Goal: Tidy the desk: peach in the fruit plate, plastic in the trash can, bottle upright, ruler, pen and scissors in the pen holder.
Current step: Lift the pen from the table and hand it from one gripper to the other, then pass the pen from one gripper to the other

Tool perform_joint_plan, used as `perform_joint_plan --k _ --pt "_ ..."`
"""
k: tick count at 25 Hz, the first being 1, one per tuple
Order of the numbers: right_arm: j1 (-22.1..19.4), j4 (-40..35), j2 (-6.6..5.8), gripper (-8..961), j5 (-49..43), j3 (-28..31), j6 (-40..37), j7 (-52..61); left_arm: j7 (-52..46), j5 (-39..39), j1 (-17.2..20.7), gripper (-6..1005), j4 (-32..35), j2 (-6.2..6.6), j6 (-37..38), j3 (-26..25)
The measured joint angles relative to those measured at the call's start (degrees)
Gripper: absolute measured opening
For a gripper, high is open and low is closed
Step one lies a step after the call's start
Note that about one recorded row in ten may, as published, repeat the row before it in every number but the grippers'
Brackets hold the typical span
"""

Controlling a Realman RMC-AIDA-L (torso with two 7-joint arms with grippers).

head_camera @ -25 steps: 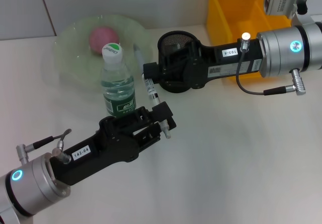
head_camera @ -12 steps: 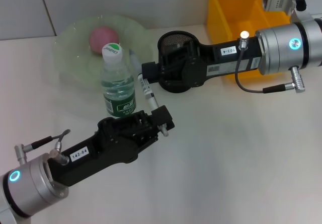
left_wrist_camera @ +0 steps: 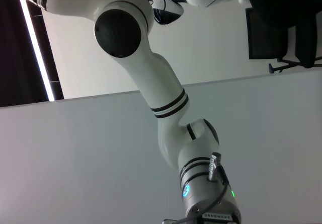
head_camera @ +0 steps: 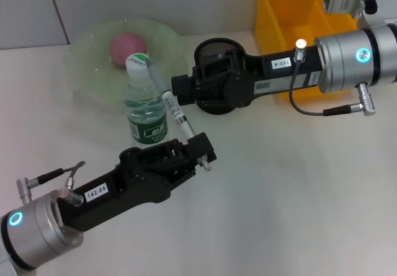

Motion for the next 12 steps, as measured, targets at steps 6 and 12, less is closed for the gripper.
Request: perform_joint_plan --k 6,12 --pt "-3.96 -0.62 -0.57 279 0.54 5.15 -0.19 -3.01 -8.49 -0.38 0.08 212 -0.45 0.33 6.58 -1.32" --pt "-11.69 -8.46 -0.21 543 0.87 8.31 -1.26 -14.99 -31.15 -0.2 -0.29 213 -0.01 0.66 13.16 -8.46"
